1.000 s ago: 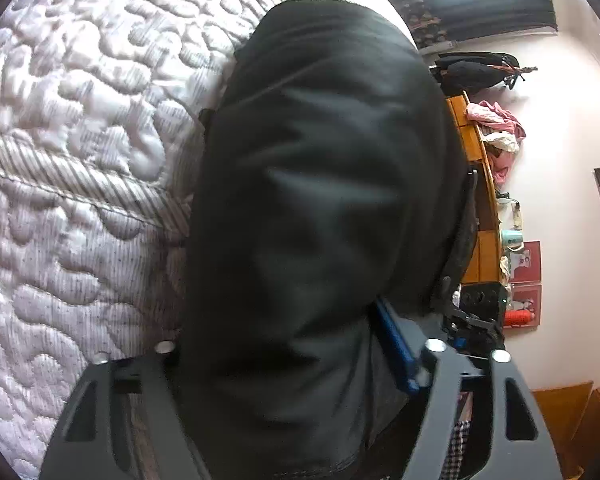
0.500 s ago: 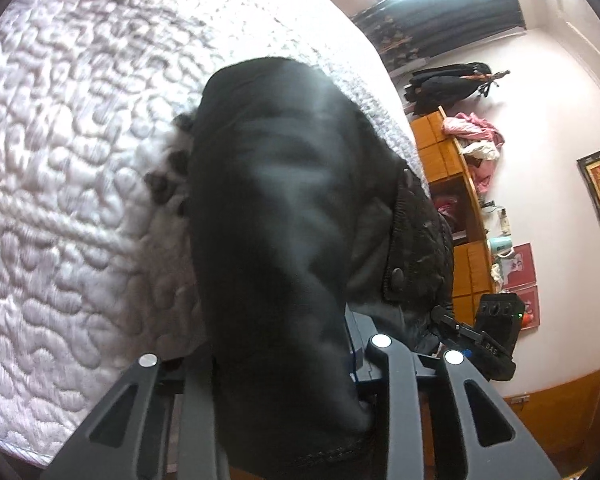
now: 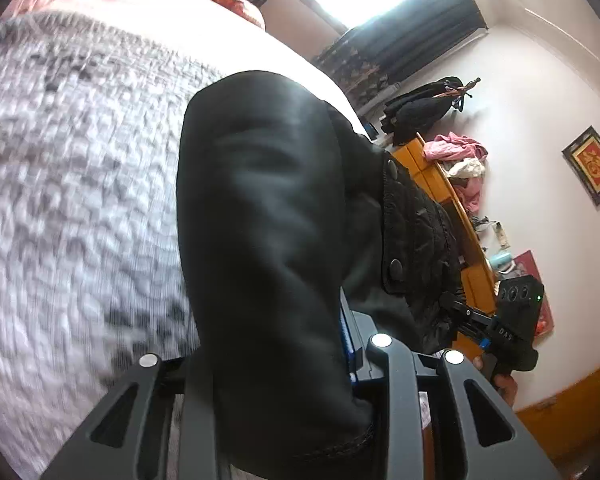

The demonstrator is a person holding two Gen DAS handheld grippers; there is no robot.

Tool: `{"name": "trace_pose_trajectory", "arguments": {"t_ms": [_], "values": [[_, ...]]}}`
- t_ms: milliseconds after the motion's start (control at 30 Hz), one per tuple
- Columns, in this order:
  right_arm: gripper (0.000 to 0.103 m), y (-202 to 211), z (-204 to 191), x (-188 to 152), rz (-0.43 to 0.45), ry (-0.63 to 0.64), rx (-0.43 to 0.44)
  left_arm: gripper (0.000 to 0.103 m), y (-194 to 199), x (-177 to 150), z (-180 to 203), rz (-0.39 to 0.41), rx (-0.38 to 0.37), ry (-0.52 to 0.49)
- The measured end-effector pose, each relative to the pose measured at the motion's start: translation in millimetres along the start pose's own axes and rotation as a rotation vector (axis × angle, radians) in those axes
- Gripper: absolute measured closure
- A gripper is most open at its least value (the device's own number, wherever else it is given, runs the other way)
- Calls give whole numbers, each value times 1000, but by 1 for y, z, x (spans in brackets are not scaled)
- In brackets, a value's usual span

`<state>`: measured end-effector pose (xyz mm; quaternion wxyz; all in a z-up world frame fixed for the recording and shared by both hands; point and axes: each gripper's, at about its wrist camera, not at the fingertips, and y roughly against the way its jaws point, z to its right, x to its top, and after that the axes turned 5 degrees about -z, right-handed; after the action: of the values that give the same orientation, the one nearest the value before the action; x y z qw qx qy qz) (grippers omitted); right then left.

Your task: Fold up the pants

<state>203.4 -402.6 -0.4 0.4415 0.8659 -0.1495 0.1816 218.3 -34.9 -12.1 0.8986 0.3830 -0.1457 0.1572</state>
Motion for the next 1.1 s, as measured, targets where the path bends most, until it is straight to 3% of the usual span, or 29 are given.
{"name": "trace_pose_trajectory", "arguments": {"t_ms": [233, 533, 700, 767, 900, 1000, 1100], "values": [[68, -49, 38, 40, -42, -52, -16, 72, -41, 40, -21, -17, 68, -8], [65, -96, 89, 39, -98, -148, -6, 68, -83, 39, -46, -50, 110, -5], [48, -105, 104, 26, -106, -187, -11, 58, -87, 27, -63, -60, 105, -2], [28, -101, 108, 20, -98, -208, -12, 50, -86, 23, -67, -64, 122, -15], [23, -93, 115, 11, -99, -239, 26, 35, -82, 24, -59, -69, 197, -72], [18, -77, 114, 2, -70, -245, -7, 24, -75, 20, -54, -49, 274, -116], [14, -56, 110, -9, -35, -240, -77, 21, -59, 12, -53, -17, 365, -140]]}}
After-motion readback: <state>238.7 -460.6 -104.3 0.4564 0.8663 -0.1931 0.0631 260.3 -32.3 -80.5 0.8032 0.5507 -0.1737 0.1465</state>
